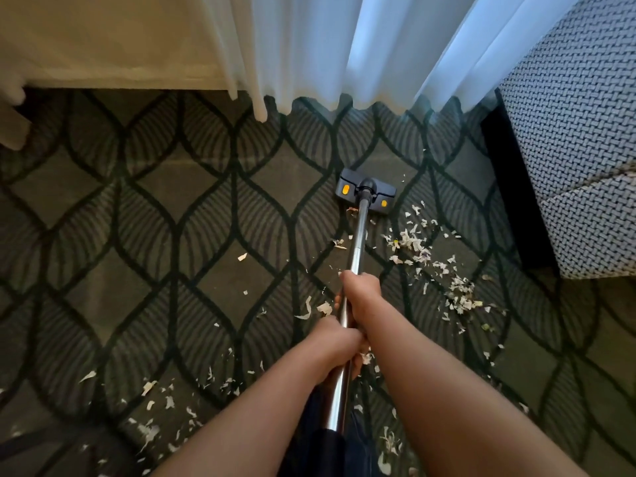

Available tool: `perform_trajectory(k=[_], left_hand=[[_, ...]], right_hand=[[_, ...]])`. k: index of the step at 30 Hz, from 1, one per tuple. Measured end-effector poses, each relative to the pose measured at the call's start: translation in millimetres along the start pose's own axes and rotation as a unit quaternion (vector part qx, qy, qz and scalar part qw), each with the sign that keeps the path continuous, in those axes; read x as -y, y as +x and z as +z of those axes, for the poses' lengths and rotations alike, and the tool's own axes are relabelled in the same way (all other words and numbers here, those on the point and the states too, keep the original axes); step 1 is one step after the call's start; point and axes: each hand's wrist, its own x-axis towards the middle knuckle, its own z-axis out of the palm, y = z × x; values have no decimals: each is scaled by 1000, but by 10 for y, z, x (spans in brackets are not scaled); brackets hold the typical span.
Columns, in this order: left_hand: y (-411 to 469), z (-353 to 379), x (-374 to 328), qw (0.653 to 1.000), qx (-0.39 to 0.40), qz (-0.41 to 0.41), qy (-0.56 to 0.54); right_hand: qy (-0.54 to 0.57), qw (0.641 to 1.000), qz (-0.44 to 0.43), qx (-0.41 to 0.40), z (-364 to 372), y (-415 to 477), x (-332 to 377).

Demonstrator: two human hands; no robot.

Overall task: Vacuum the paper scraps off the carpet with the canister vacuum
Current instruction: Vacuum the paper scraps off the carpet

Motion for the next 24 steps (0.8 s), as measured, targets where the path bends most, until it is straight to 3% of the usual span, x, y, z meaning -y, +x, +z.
perform_trajectory(k=[24], left_hand=[[-578,-298,1166,998,16,-45,44]], right_hand=[[22,998,56,10,406,-819,-1021]])
